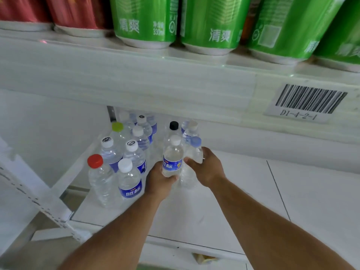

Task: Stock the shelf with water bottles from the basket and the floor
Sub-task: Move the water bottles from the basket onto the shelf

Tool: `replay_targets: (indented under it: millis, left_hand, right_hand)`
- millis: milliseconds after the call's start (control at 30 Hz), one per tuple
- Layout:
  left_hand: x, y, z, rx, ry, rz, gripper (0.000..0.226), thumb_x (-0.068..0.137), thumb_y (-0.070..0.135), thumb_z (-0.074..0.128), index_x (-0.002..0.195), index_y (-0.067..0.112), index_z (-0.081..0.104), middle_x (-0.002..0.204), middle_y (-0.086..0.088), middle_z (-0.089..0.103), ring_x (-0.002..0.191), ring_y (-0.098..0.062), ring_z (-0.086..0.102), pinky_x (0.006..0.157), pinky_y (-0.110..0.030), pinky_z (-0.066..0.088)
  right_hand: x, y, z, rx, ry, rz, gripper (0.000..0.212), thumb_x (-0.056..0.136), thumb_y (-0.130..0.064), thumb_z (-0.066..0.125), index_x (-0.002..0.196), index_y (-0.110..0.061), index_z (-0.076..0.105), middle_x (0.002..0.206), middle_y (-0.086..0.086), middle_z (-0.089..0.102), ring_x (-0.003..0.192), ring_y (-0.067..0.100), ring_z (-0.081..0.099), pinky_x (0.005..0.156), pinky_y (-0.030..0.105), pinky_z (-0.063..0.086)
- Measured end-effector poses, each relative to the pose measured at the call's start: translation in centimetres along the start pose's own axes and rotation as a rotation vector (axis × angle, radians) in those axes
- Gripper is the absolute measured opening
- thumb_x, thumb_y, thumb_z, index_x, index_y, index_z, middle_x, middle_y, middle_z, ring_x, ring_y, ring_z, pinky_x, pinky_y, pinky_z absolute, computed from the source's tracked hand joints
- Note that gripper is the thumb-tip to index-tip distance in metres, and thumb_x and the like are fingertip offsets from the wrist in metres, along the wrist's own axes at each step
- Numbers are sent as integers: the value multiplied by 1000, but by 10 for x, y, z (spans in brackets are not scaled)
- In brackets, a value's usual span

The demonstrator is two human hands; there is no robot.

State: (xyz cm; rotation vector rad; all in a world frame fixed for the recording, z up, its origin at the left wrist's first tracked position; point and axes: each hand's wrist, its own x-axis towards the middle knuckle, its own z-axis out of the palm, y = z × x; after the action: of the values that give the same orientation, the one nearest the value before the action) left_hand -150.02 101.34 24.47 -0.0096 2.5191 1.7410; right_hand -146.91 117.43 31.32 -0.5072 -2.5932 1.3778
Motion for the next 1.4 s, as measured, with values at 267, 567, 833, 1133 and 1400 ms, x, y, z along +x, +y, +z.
replay_targets:
  millis: [267, 567, 833, 1133, 1400]
  left_hand:
    - [18, -2, 4, -40, 21, -10, 56, 74, 13, 83, 122, 21, 56, 109, 6, 64, 97, -15, 62, 79, -27, 48]
    - [30, -2, 2, 39, -42, 12, 63, 76, 20, 84, 129, 24, 51, 114, 12, 56, 102, -10, 55, 86, -26, 46]
    - [30, -4, 6, 48, -62, -15, 67, 79, 18, 81, 136, 22, 46, 131, 3, 59, 112, -14, 57, 88, -25, 45]
    - [-16, 5, -1, 143, -142, -76, 87, 85, 18, 74, 154, 17, 22, 152, -5, 40, 138, -23, 42, 111, -34, 38]
    - [-82, 10, -37, 738, -441, 166, 70, 90, 35, 59, 152, 24, 28, 156, -2, 35, 140, -26, 38, 112, -38, 36]
  right_hand:
    - [5, 4, 16, 24, -18, 6, 63, 79, -48, 76, 133, -28, 50, 116, -11, 61, 104, 13, 60, 87, 28, 48]
    - [8, 14, 23, -105, -81, 181, 58, 82, -44, 74, 130, -23, 48, 97, -9, 55, 76, 13, 56, 56, 23, 41]
    - [9, 15, 27, -97, -63, 189, 62, 83, -44, 72, 135, -24, 45, 100, -11, 51, 82, 16, 54, 54, 20, 38]
    - [-22, 12, 24, -164, -123, 266, 73, 87, -48, 67, 143, -12, 36, 131, 6, 58, 95, 21, 56, 64, 23, 40]
    - [-113, 14, 3, -627, -130, 49, 60, 95, -50, 49, 143, -16, 41, 145, 3, 48, 136, 26, 39, 107, 39, 36]
